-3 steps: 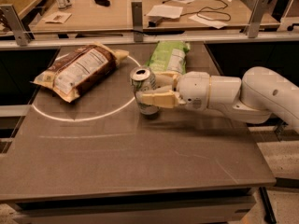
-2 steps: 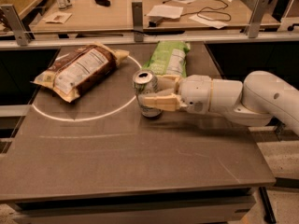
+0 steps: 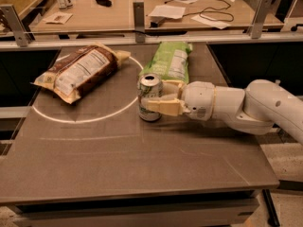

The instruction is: Place 7up can upright

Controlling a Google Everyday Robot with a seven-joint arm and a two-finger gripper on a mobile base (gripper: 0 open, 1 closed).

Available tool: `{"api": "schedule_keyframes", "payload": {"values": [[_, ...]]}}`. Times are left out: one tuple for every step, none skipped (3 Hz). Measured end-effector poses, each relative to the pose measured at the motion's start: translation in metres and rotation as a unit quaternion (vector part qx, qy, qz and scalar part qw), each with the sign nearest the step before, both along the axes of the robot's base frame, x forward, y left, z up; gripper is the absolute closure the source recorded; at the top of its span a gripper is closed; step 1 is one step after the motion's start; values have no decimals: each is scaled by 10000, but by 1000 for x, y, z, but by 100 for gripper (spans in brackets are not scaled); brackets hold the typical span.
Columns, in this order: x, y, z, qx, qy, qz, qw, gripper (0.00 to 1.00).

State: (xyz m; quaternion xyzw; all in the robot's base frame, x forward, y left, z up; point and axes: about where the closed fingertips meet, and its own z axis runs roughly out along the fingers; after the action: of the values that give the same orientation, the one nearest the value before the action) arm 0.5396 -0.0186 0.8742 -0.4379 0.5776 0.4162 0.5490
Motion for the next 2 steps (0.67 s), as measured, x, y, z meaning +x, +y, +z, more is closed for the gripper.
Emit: {"api": "schedule_keyframes", "payload": {"values": [[0,0,-1,8,26,6,10000,59],[0,0,-1,4,25,5,10000,36]]}}
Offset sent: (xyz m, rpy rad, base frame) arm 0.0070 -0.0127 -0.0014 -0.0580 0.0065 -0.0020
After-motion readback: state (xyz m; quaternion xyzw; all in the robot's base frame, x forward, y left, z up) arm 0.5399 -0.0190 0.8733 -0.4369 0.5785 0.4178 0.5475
